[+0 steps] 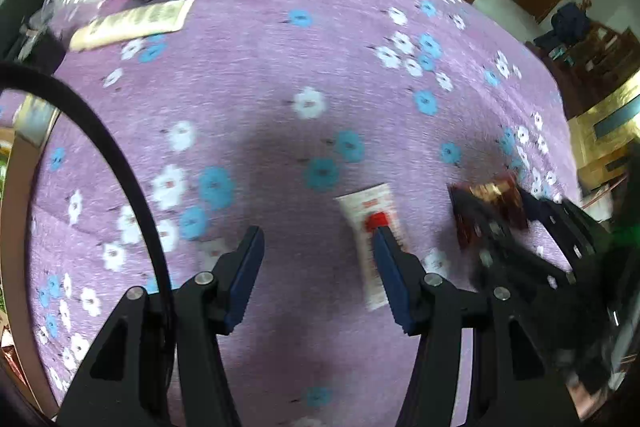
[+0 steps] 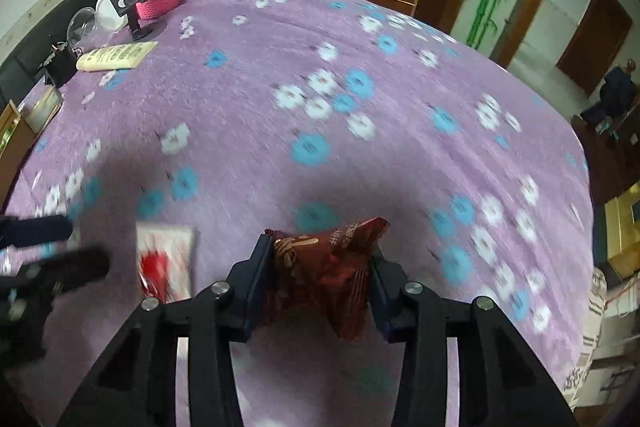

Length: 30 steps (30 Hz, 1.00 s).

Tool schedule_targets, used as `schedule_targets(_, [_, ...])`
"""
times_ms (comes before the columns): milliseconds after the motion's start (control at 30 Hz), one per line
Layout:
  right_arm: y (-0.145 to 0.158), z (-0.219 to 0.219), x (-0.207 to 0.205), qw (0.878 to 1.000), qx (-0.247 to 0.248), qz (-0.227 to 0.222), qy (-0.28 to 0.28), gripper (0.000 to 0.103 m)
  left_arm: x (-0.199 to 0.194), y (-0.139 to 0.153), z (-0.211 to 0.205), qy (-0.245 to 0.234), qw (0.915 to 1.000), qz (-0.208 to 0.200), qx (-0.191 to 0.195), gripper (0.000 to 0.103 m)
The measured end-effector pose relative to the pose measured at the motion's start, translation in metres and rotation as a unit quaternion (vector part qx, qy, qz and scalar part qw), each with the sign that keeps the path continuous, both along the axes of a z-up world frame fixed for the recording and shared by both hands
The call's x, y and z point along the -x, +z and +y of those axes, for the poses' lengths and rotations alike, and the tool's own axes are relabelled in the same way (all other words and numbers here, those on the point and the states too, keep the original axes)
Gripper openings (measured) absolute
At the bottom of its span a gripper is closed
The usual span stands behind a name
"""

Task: Organize snacks
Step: 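Grasp white red-print packet with left tool while right tool grasps dark red candy, then carry both held packets over to the cardboard box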

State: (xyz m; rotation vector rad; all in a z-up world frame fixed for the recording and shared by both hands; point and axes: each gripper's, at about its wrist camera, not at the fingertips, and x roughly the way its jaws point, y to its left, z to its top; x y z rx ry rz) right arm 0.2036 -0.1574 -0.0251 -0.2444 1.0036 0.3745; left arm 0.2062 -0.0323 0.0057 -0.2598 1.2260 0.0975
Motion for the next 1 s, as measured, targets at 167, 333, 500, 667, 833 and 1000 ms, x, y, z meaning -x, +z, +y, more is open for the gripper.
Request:
schedule_targets(167, [-0.002, -0.032, 0.017, 1.000, -0.015, 0.011, -0.015, 0.044, -0.011, -0.012, -0.026, 0.012, 0.9991, 0.020, -0.035, 0.058])
schedule_targets(333, [-0.004, -0.041, 0.027, 1.000, -0.017, 0.010, -0.016, 0.044, -0.015, -0.017, -0.037, 0.028, 0.9979, 0.008, -0.058, 0.049])
schedule_targets(500, [-0.005, -0.043, 0.034, 0.999, -0.024, 0.008, -0.025, 0.040, -0.007, -0.015, -0.046, -0.011, 0.9977, -0.002, -0.066, 0.025])
schedule_targets(667, [-0.004, -0.051, 0.051, 0.998, -0.041, 0.012, -0.045, 0.037, 0.014, -0.015, -0.036, -0.029, 0.9989, -0.002, -0.036, 0.022])
schedule_targets(833, [-0.003, -0.055, 0.080, 0.996, -0.057, 0.012, -0.063, 0.036, 0.051, -0.012, -0.020, -0.053, 0.9983, -0.014, -0.019, 0.021])
schedule_targets(1000, [0.001, -0.051, 0.110, 0.995, -0.070, 0.016, -0.069, 0.035, 0.096, -0.012, -0.005, -0.087, 0.9956, -0.027, -0.020, 0.021])
